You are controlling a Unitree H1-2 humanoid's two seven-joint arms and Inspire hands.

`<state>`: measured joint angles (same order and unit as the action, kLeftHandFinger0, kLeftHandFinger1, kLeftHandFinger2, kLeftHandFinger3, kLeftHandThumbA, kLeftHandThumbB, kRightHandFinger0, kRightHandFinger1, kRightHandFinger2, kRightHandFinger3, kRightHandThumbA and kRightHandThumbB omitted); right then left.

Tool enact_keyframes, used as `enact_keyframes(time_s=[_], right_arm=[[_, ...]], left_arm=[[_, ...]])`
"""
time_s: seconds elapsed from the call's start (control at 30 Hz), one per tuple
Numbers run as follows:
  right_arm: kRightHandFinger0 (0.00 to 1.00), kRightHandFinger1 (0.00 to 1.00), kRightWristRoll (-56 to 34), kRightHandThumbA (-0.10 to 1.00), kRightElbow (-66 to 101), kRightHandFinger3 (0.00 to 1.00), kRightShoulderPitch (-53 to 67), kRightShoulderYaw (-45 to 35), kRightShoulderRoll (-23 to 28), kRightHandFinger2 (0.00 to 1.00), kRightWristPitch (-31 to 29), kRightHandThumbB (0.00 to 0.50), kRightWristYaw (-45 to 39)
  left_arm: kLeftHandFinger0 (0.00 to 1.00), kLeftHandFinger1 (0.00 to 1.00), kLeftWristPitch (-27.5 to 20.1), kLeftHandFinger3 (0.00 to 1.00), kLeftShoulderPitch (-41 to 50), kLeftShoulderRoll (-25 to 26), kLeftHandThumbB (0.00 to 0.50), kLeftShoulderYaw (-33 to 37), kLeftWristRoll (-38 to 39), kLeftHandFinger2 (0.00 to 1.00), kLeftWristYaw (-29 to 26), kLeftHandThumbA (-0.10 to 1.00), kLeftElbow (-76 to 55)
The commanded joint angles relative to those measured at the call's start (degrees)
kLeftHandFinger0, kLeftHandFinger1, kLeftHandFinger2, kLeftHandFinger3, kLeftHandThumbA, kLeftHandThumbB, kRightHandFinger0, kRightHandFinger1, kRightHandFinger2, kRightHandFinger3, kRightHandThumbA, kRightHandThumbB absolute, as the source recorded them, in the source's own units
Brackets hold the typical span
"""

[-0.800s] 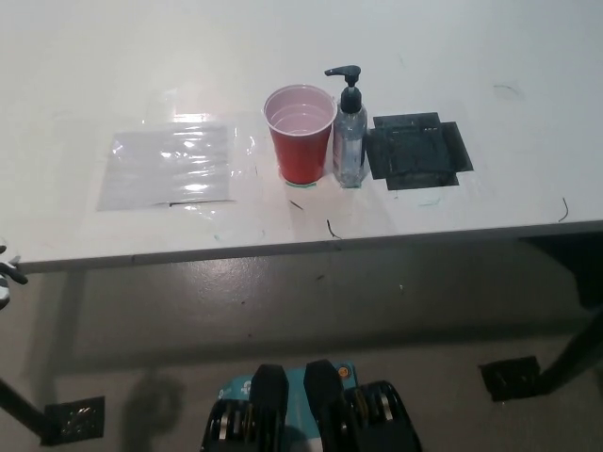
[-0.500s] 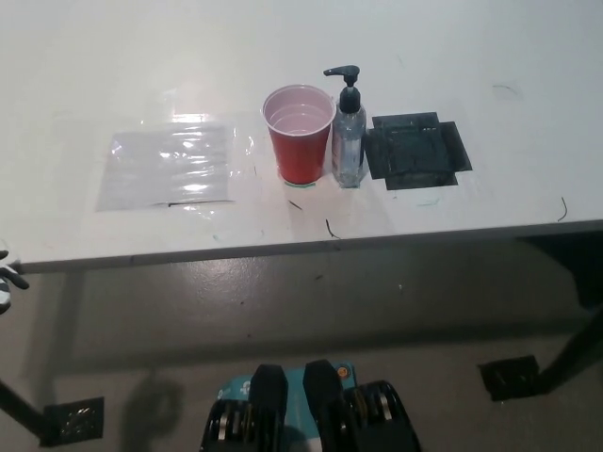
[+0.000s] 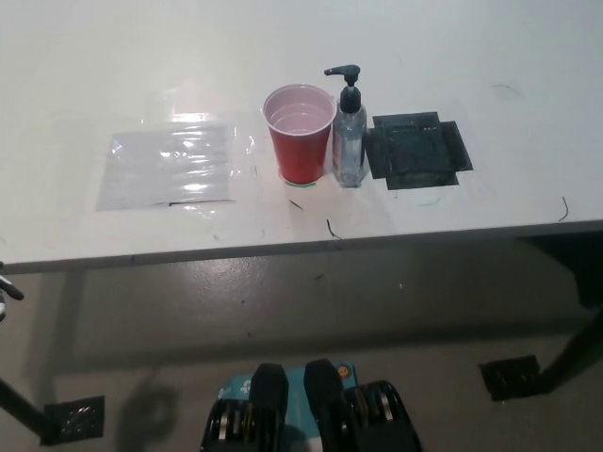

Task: The robot uses its right hand to press the hand soap kept in the middle of the table to get liquid hand soap out

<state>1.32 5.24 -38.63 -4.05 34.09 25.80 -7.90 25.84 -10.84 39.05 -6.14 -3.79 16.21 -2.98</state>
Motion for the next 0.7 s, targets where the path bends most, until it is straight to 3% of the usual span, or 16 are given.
enact_keyframes(time_s=[0.0,0.1,0.27,0.33,0.37,0.4,0.5,0.57,0.67], right_arm=[[1.0,1.0,3.3,0.39,0.0,1.0,-10.6,5.7,2.1,1.0,0.7,0.077,-5.0],[1.0,1.0,2.9,0.4,-1.6,1.0,-12.9,7.2,1.6,1.0,-0.4,0.072,-5.4],[1.0,1.0,5.8,0.7,-9.8,1.0,-20.0,12.1,-0.7,1.0,-6.6,0.143,-5.5],[1.0,1.0,6.2,0.84,-11.4,1.0,-22.0,13.2,-2.4,1.0,-6.6,0.238,-5.2],[1.0,1.0,6.3,0.86,-11.6,1.0,-22.5,13.6,-2.7,1.0,-6.3,0.241,-5.3],[1.0,1.0,8.2,0.98,-11.8,1.0,-23.4,15.3,-2.5,1.0,-6.3,0.258,-5.7],[1.0,1.0,11.6,1.0,-13.5,1.0,-26.0,18.6,-3.2,1.0,-10.3,0.275,-5.4],[1.0,1.0,13.1,1.0,-14.3,1.0,-27.6,20.7,-4.0,1.0,-9.6,0.309,-6.1],[1.0,1.0,14.3,1.0,-15.8,1.0,-28.4,22.4,-5.2,1.0,-10.9,0.296,-6.2]], left_arm=[[1.0,1.0,1.1,0.96,-0.5,1.0,0.0,-1.5,-1.5,1.0,1.4,-0.04,-2.0],[1.0,1.0,1.1,0.97,-0.4,0.9,0.0,-1.4,-2.5,1.0,1.9,-0.02,-2.2],[1.0,1.0,1.1,0.97,-0.6,0.6,0.0,-2.0,-2.6,1.0,2.5,-0.05,-2.1],[1.0,1.0,1.1,0.96,-0.6,0.7,0.0,-1.8,-3.3,1.0,2.7,-0.04,-2.2],[1.0,1.0,1.1,0.96,-0.6,0.7,0.0,-1.8,-3.4,1.0,2.8,-0.04,-2.0],[1.0,1.0,1.1,0.97,-0.7,0.7,0.0,-2.0,-3.3,1.0,2.9,-0.04,-2.0],[1.0,1.0,1.1,0.98,-0.7,0.6,0.0,-2.3,-3.1,1.0,3.4,-0.04,-2.1],[1.0,1.0,1.1,0.98,-0.7,0.2,0.0,-2.6,-3.2,1.0,3.5,-0.04,-2.0],[1.0,1.0,1.1,0.96,-0.8,-0.1,0.0,-2.9,-3.8,1.0,3.9,-0.05,-2.0]])
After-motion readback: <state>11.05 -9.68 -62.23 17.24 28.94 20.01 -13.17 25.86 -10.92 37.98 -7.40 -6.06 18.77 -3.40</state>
